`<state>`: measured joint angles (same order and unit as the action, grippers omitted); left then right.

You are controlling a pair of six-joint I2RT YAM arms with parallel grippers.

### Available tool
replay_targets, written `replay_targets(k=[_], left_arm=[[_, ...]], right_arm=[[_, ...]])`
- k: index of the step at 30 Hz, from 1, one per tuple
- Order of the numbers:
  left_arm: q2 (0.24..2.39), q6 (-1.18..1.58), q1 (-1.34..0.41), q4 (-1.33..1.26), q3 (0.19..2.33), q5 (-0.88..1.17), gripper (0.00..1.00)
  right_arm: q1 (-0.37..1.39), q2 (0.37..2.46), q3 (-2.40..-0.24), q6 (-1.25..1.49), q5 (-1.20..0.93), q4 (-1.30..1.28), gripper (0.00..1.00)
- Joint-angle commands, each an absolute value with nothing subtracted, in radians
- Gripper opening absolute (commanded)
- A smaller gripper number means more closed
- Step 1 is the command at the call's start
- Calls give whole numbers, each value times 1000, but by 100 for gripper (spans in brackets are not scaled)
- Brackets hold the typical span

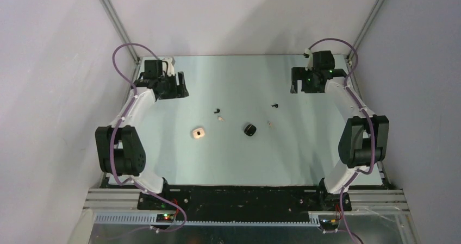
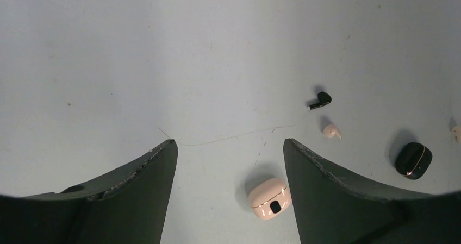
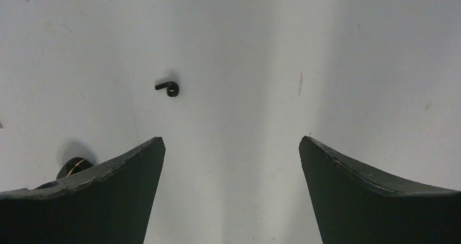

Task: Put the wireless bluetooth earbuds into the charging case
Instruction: Pick up the charging case from the center of the board.

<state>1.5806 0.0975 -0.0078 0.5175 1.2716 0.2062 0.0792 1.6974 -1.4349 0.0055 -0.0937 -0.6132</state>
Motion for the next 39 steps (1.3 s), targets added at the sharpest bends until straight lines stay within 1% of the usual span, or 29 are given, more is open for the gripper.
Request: replay_targets(k=[1, 3, 4, 5, 6, 7, 8, 10, 11, 13, 15, 19, 22, 23, 26, 29, 33, 39], left_arm=[[1593, 108, -3, 537, 1309, 230, 78], [1591, 111, -3, 537, 1310, 230, 78], [1590, 114, -3, 537, 1309, 232, 78], [1590, 115, -3, 537, 1309, 234, 78], [1590, 116, -3, 538, 1309, 239, 78], [1591, 116, -3, 538, 1311, 246, 78], [1591, 115, -3, 540, 1313, 264, 78], [1587, 106, -3, 540, 1321, 297, 78], [1581, 104, -3, 541, 1323, 304, 79], [1569, 93, -4, 542, 1323, 310, 79], [1559, 86, -9, 543, 1320, 310, 79], [1546, 88, -17, 542, 1304, 312, 79], [1544, 92, -26, 542, 1293, 314, 79], [1544, 91, -28, 543, 1292, 313, 79], [1537, 84, -36, 544, 1298, 297, 78], [1534, 77, -40, 546, 1307, 274, 78], [1528, 63, -50, 560, 1312, 255, 78], [1531, 34, -73, 565, 1291, 203, 78]], right_arm=[[142, 1682, -1451, -92, -83, -542, 99], [166, 1708, -1487, -192, -183, -564, 99], [173, 1734, -1535, -278, -303, -585, 99], [175, 1751, -1565, -322, -374, -654, 98], [174, 1790, -1599, -368, -528, -690, 98], [176, 1811, -1663, -445, -596, -766, 95], [181, 1863, -1698, -500, -707, -799, 94], [193, 1943, -1832, -588, -817, -906, 87], [210, 1994, -1866, -632, -860, -986, 80], [238, 2045, -1937, -767, -875, -1084, 74], [264, 2063, -1945, -918, -877, -1125, 72], [318, 2066, -1909, -1229, -840, -1147, 71], [358, 2065, -1875, -1478, -793, -1170, 73], [369, 2066, -1868, -1518, -784, -1173, 74], [377, 2078, -1862, -1723, -802, -1226, 82], [380, 2113, -1873, -1901, -789, -1267, 84], [397, 2152, -1883, -2029, -740, -1330, 84], [431, 2186, -1879, -2068, -702, -1367, 81]])
